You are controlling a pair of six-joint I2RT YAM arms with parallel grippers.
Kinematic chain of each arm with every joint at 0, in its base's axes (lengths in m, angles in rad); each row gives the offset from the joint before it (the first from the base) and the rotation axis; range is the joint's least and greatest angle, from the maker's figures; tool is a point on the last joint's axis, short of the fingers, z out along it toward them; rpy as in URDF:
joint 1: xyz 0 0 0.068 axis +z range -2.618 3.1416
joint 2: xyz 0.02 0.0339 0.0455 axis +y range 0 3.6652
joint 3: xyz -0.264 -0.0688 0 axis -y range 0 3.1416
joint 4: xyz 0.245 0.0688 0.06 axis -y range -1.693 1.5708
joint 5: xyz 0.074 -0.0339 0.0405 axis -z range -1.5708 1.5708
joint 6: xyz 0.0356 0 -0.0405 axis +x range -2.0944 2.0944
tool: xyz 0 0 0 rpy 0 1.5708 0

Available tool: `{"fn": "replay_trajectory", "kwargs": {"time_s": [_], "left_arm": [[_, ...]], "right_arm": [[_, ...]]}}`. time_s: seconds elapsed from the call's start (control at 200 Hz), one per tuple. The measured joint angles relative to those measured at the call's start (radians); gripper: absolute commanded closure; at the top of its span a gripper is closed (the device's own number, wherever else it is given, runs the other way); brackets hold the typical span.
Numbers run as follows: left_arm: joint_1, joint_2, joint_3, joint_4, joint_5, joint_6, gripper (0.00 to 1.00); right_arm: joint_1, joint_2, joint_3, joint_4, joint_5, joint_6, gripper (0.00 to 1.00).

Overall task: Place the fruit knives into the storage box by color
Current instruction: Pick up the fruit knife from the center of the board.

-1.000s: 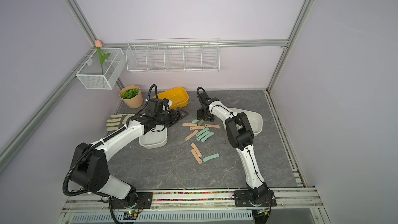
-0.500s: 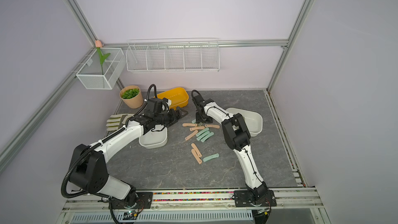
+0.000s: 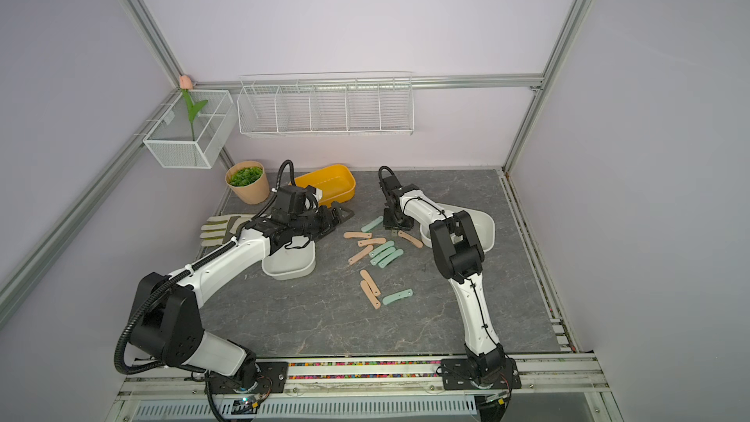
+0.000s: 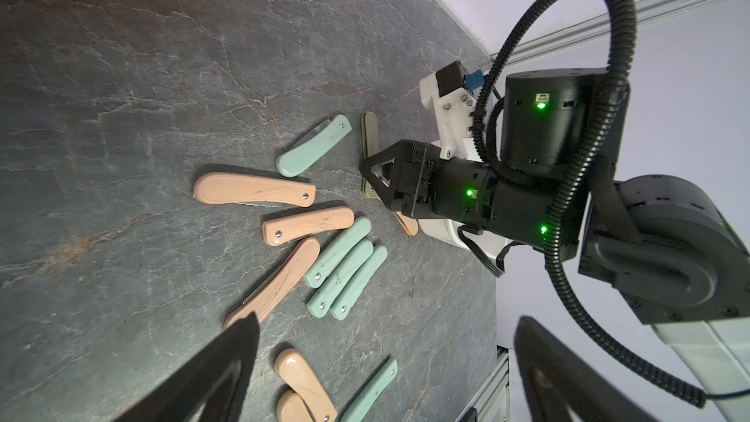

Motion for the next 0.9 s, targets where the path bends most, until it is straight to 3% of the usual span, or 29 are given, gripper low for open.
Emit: {"fn": "replay_trajectory", "kwargs": {"time_s": [0.485, 0.9], "left_arm": [[0.0, 0.0, 0.0, 0.01, -0.002, 0.0, 0.01], [0.0, 0.0, 0.0, 0.01, -0.002, 0.0, 0.01]], "right_arm": [[0.005, 0.082, 0.142, -0.027, -0.025, 0.003, 0.53], [0.023, 0.12, 0.202, -0.072, 0.055, 0.021, 0.65]]}}
